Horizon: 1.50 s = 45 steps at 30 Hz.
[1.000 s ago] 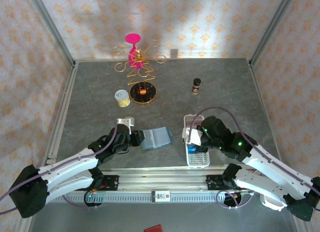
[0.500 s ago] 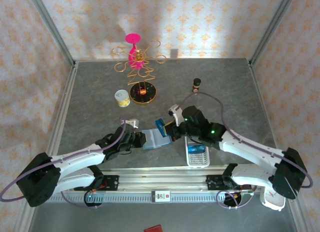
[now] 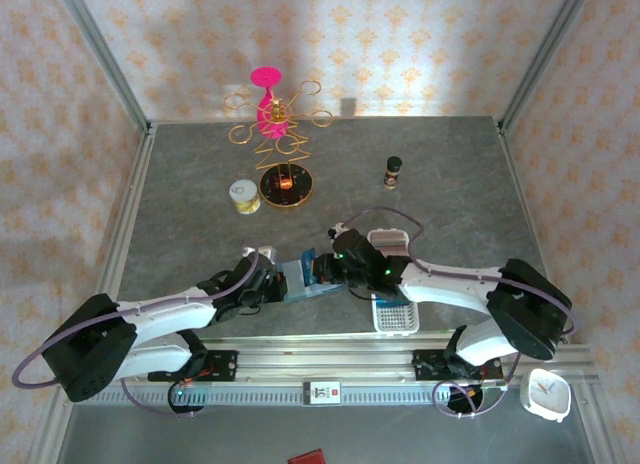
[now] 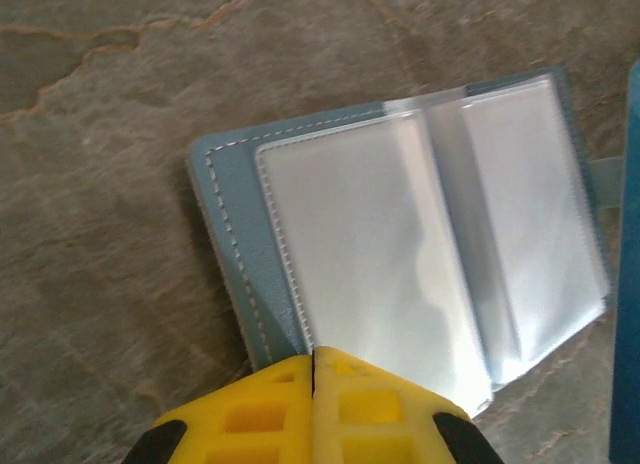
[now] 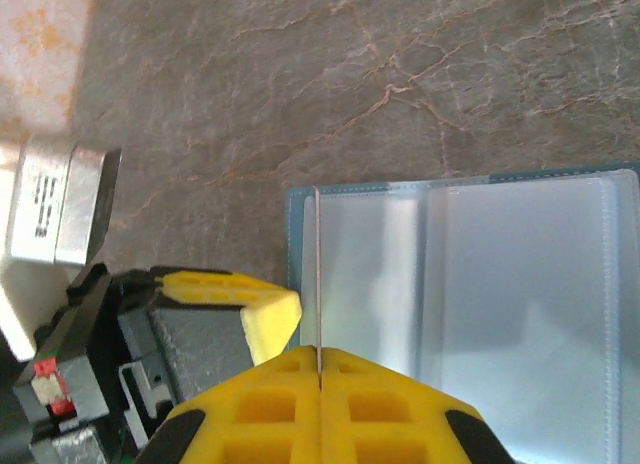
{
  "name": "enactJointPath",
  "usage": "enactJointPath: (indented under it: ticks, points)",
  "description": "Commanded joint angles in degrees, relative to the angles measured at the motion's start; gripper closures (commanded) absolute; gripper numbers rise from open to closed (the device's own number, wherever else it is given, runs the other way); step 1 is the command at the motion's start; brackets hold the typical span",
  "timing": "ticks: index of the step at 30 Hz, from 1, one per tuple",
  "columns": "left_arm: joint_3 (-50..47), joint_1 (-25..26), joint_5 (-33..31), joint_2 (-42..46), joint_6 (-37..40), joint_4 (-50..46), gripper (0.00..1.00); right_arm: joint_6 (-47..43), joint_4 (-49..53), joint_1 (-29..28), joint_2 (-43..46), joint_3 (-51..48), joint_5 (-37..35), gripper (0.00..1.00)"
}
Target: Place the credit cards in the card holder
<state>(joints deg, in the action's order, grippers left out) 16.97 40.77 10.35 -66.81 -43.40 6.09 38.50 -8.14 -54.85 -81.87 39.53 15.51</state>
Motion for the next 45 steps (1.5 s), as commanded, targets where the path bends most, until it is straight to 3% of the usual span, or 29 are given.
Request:
enactJointPath:
  ticks: [1,18,45]
  points:
    - [-1.6,0.0,-1.6,-1.2,0.3,2.1,0.99,2.8,-3.8,-0.3,-2.3,-0.1,-3.5,1.0]
    - [-2.9,0.1,-1.9,-1.8,-0.4,2.9,1.0,-0.8,-4.4,-0.3,-6.8,-1.2,-8.8,1.0]
    - [-3.6,0.3,-2.3,-1.3,-1.1,3.6,1.0,8.5,-16.2,0.5,-9.3,-6.8,3.1,1.0]
